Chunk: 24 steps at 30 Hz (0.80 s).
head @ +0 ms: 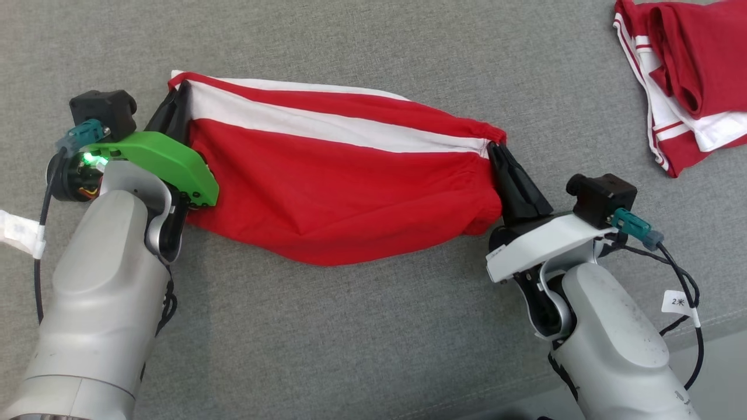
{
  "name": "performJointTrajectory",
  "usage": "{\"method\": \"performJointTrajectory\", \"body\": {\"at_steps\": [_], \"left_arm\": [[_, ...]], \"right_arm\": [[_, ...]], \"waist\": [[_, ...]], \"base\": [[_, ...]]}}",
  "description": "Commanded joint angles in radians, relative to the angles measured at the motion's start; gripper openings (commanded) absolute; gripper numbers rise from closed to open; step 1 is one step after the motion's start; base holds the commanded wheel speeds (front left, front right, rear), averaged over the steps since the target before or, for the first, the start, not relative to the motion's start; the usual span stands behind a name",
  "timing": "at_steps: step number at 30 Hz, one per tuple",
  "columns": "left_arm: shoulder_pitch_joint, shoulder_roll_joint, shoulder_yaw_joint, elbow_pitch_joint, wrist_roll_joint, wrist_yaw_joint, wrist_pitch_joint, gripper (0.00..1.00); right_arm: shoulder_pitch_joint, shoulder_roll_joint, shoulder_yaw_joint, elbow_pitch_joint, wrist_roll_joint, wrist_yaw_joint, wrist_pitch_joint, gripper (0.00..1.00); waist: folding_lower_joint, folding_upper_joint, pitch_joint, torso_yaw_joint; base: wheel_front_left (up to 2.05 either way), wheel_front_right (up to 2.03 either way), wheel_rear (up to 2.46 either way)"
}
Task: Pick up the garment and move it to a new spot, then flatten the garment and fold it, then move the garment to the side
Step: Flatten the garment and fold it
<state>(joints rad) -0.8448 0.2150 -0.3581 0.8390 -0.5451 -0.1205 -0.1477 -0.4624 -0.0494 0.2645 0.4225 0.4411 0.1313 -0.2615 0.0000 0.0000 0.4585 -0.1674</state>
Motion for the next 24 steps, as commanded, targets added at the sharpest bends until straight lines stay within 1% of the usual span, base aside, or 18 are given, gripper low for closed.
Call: {"method": "performJointTrajectory", "body": {"at_steps": [1, 2, 8, 13, 18, 21, 24], "left_arm": [[-0.021, -0.004, -0.003, 0.011, 0.002, -0.002, -0.018, 0.82], [-0.022, -0.007, -0.004, 0.017, 0.002, -0.002, -0.028, 1.00], [0.004, -0.026, -0.021, 0.044, 0.001, -0.006, -0.068, 1.00], [0.067, -0.037, -0.039, 0.025, -0.032, -0.008, -0.077, 1.00], [0.145, -0.028, -0.057, 0.012, -0.060, -0.010, -0.033, 1.00], [0.181, -0.017, -0.059, 0.011, -0.076, -0.007, 0.011, 1.00], [0.200, -0.015, -0.061, 0.006, -0.090, 0.005, 0.054, 1.00]], "right_arm": [[-0.009, -0.003, -0.012, -0.010, -0.008, -0.001, -0.005, 0.54], [-0.003, -0.003, -0.014, -0.015, -0.014, -0.001, -0.005, 1.00], [0.048, -0.003, -0.054, -0.054, -0.058, -0.001, -0.004, 1.00], [0.116, -0.002, -0.108, -0.083, -0.122, -0.001, -0.004, 1.00], [0.191, -0.002, -0.172, -0.124, -0.180, -0.001, -0.004, 1.00], [0.226, -0.002, -0.182, -0.143, -0.199, -0.001, -0.004, 1.00], [0.248, -0.002, -0.182, -0.157, -0.209, -0.001, -0.001, 1.00]], "waist": [[0.0000, 0.0000, -0.010, 0.006], [0.0000, 0.0000, -0.016, 0.010], [0.0000, 0.0000, -0.069, 0.036], [0.0000, 0.0000, -0.147, 0.063], [0.0000, 0.0000, -0.212, 0.077], [0.0000, 0.0000, -0.235, 0.071], [0.0000, 0.0000, -0.241, 0.064]], "base": [[0.00, 0.00, 0.00], [0.00, 0.00, 0.00], [0.00, 0.00, 0.00], [0.00, 0.00, 0.00], [0.00, 0.00, 0.00], [0.00, 0.00, 0.00], [0.00, 0.00, 0.00]]}}
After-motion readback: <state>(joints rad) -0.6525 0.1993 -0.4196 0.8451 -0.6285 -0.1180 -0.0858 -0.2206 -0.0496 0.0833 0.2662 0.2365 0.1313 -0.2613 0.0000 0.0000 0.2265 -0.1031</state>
